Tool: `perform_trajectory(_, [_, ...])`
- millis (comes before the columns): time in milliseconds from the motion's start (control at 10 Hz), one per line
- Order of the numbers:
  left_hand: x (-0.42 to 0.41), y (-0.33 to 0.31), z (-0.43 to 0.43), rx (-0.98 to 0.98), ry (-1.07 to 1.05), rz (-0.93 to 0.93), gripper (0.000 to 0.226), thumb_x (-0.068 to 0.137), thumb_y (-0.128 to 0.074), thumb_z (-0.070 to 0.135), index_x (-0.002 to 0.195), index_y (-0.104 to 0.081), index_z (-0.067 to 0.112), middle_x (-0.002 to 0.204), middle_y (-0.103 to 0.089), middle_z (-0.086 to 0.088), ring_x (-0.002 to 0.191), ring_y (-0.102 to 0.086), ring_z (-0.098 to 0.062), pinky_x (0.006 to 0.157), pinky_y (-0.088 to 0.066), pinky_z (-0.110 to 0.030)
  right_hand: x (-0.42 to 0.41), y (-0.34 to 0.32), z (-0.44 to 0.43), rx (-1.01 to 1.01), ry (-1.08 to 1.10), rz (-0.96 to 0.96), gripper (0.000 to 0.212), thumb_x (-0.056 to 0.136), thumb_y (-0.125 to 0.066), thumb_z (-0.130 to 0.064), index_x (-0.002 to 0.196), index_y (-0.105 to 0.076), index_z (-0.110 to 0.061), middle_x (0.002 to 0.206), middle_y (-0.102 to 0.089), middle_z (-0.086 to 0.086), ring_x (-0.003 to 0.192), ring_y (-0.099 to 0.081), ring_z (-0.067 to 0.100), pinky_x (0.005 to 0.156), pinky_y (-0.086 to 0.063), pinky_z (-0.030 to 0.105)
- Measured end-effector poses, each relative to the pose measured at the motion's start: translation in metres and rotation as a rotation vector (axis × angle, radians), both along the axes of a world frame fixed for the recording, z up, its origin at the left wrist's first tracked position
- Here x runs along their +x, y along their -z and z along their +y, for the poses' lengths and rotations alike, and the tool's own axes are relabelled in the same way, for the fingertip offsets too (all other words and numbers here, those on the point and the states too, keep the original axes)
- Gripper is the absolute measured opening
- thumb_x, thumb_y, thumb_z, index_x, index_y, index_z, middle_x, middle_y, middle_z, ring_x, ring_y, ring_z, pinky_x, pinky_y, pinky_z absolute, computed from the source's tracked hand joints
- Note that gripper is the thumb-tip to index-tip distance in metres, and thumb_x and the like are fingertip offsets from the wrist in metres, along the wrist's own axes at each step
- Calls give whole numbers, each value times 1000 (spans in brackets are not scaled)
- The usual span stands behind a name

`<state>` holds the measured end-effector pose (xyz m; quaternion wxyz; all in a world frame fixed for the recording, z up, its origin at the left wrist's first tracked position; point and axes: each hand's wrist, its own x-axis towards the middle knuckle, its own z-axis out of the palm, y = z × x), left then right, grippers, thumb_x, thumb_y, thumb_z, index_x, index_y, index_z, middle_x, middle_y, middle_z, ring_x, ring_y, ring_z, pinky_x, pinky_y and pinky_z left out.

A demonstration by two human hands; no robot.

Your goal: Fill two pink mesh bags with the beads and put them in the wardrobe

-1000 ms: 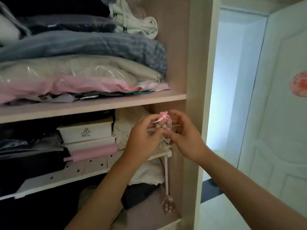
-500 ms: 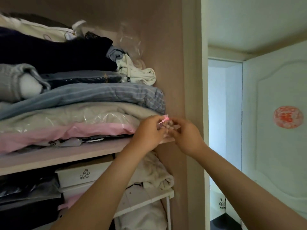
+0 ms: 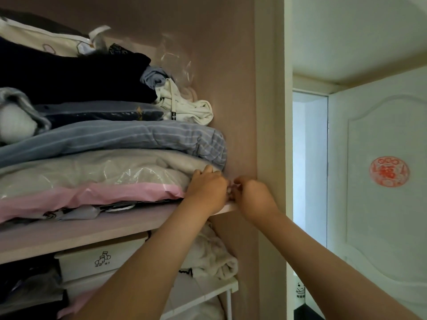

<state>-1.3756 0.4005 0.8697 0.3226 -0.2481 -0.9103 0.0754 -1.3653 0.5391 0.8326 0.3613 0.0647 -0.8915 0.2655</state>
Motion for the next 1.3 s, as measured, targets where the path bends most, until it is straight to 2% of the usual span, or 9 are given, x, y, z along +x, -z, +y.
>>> perform_trajectory(100, [-7, -4, 3, -35, -28, -26, 28, 100, -49, 39, 120, -64, 27, 124, -60, 1, 123, -40, -26, 95, -34, -41, 5, 4, -3, 148, 37, 56, 21, 100, -52, -17, 108, -70, -11, 104, -62, 10, 85, -63, 30, 70, -51, 38])
perform_trajectory(300, [-17, -3, -3, 187, 103, -62, 36, 92, -61, 47, 125, -64, 31, 117, -67, 2, 122, -44, -23, 98, -39, -39, 3, 1, 1, 187, 99, -4, 20, 97, -52, -15, 110, -68, -13, 104, -65, 14, 88, -65, 33, 71, -50, 35])
perform_trajectory(600, [-13, 17, -5, 13, 43, 164, 39, 98, -46, 47, 125, -66, 28, 136, -51, 0, 125, -39, -25, 97, -34, -39, 9, 2, -1, 368, 176, 67, 30, 98, -50, -13, 123, -66, -10, 120, -57, 14, 103, -59, 34, 72, -43, 32])
perform_trajectory(700, [-9, 20, -9, 48, 52, 137, 43, 98, -42, 49, 133, -59, 32, 146, -45, 0, 131, -37, -26, 101, -33, -40, 20, 11, -3, 409, 55, 18, 51, 94, -47, -27, 143, -53, -12, 135, -54, 13, 120, -50, 34, 89, -46, 36])
perform_trajectory(800, [-7, 18, -10, 3, 22, 98, 51, 99, -35, 54, 145, -46, 36, 151, -39, -1, 133, -35, -26, 105, -31, -42, 23, 11, -6, 384, -17, -193, 90, 81, -27, -53, 159, -23, -8, 161, -30, 12, 144, -34, 31, 114, -36, 37])
perform_trajectory(900, [-4, 16, -9, -39, -22, 78, 52, 100, -33, 54, 148, -43, 36, 153, -35, -1, 135, -31, -27, 107, -30, -43, 19, 8, -6, 406, -27, -272, 81, 97, -43, -38, 161, -6, -5, 169, -7, 14, 156, -7, 27, 126, -10, 34])
perform_trajectory(1000, [-3, 14, -8, -62, -52, 57, 53, 100, -32, 54, 149, -41, 36, 153, -34, -1, 135, -30, -27, 108, -29, -44, 25, 4, -7, 387, -56, -277, 78, 99, -47, -29, 160, -4, -6, 169, -4, 14, 156, -2, 26, 125, -3, 31])
perform_trajectory(1200, [20, 11, -19, 112, 62, 38, 50, 100, -40, 50, 145, -48, 30, 146, -51, 0, 130, -45, -23, 104, -38, -40, 43, 7, 3, 246, -216, -175, 80, 96, -56, -21, 161, -11, -18, 169, -10, 12, 156, -8, 27, 124, -21, 36])
perform_trajectory(1300, [51, 9, -35, 348, 158, 88, 52, 100, -44, 49, 148, -44, 30, 147, -52, 4, 132, -47, -20, 102, -42, -39, 64, 3, 17, 173, -211, -45, 74, 96, -57, -15, 160, -22, -25, 167, -20, 7, 152, -24, 24, 110, -28, 21])
